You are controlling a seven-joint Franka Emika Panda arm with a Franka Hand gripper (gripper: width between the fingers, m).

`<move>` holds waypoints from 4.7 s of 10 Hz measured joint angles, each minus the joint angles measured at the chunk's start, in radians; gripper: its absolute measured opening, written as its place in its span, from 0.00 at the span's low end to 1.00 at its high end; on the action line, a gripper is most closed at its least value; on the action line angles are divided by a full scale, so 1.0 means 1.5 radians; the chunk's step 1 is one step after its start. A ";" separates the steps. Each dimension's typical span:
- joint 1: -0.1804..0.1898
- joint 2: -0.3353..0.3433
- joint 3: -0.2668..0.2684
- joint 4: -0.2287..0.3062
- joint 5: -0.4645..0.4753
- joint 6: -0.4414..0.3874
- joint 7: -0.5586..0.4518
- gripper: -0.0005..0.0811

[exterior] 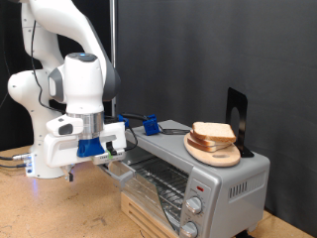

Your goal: Make a piece of toast with the oven

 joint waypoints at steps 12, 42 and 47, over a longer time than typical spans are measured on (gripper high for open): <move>-0.046 0.000 -0.004 -0.005 -0.110 -0.019 0.108 0.84; -0.169 0.031 0.064 0.052 0.269 -0.134 -0.320 0.84; -0.200 -0.012 0.005 0.135 0.283 -0.306 -0.382 0.84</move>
